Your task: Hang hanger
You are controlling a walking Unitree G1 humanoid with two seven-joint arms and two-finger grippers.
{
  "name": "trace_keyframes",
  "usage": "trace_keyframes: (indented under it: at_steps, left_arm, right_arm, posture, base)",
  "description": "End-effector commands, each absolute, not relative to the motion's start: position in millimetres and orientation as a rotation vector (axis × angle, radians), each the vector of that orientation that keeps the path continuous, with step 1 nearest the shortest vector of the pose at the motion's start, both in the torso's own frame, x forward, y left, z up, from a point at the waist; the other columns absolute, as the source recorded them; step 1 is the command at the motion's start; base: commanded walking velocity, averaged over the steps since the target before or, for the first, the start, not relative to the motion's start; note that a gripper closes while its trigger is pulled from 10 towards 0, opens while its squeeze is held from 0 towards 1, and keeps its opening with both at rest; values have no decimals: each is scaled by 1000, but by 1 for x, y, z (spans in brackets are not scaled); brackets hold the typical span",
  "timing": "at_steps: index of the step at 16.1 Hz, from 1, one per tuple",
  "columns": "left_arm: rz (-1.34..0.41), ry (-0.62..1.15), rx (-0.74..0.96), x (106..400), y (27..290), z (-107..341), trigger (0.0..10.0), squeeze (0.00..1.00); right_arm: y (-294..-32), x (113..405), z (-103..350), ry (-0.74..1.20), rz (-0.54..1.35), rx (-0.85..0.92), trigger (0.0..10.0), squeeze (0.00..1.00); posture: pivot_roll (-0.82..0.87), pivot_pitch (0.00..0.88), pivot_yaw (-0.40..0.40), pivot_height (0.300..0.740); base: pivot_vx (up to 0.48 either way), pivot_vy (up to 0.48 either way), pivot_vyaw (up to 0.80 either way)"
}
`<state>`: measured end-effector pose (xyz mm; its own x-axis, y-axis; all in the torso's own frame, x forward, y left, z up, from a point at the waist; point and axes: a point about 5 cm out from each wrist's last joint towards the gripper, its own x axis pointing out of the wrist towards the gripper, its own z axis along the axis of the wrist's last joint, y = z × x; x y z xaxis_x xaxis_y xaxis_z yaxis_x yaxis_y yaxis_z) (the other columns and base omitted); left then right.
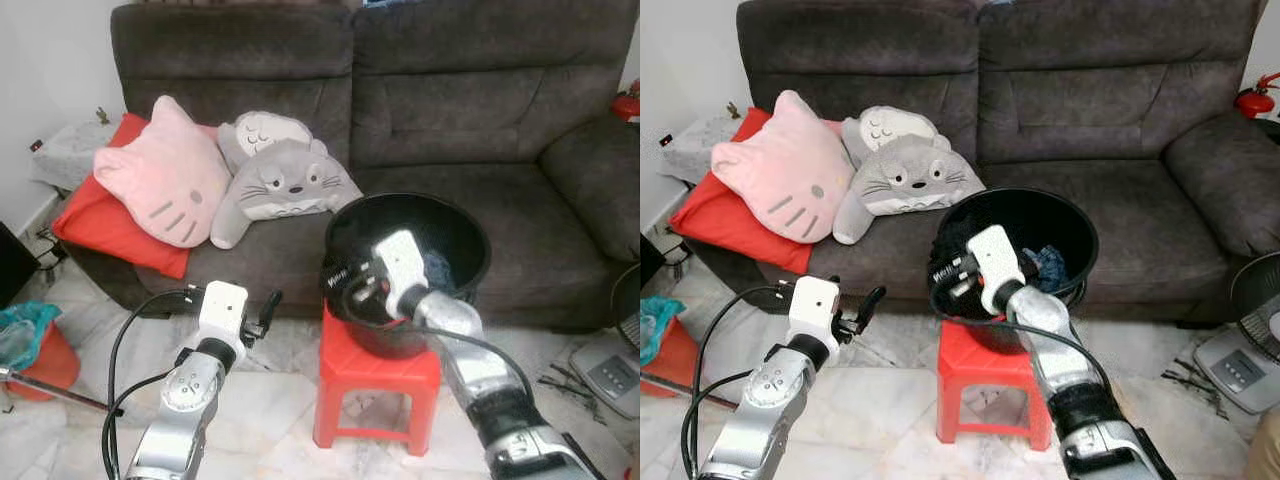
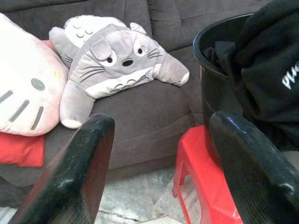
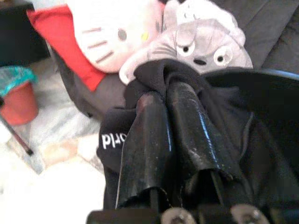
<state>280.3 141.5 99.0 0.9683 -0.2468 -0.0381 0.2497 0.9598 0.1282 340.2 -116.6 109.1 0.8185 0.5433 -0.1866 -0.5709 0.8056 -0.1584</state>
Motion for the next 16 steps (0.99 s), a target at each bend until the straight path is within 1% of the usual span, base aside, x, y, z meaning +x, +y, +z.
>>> trace_keyframes:
  at_steps: [1, 2, 5, 8, 9, 13, 16]
  left_arm:
    - [-252, 30, 140, 280, 143, 97, 10000, 0]
    - [-252, 30, 140, 280, 143, 97, 10000, 0]
    - [-251, 33, 142, 279, 143, 97, 10000, 0]
    - [-254, 34, 141, 278, 143, 96, 10000, 0]
    - [-252, 33, 141, 278, 143, 96, 10000, 0]
    - [-247, 32, 142, 278, 144, 97, 10000, 0]
    - [-245, 32, 142, 278, 144, 97, 10000, 0]
  right_arm:
    - [-118, 337, 107, 148, 618, -238, 10000, 0]
    - [-120, 336, 107, 148, 610, -234, 10000, 0]
    - [-139, 329, 108, 137, 502, -182, 10000, 0]
    - [-143, 323, 102, 157, 480, -162, 10000, 0]
    - [-145, 323, 105, 142, 447, -135, 10000, 1000]
    - [-150, 325, 125, 30, 389, -124, 10000, 1000]
    - [-155, 322, 134, -32, 345, -74, 10000, 1000]
  posture:
    - [-24, 0, 81, 740]
    - [-23, 0, 81, 740]
    - [-29, 0, 80, 740]
    - [-30, 0, 81, 740]
    - [-29, 0, 80, 740]
    - [-28, 0, 78, 740]
    - [-29, 0, 77, 740]
  base:
    - [0, 0, 0]
    - [0, 0, 0]
    - [0, 0, 0]
    - [0, 0, 0]
    - [0, 0, 0]
    - [0, 0, 0]
    - [0, 0, 0]
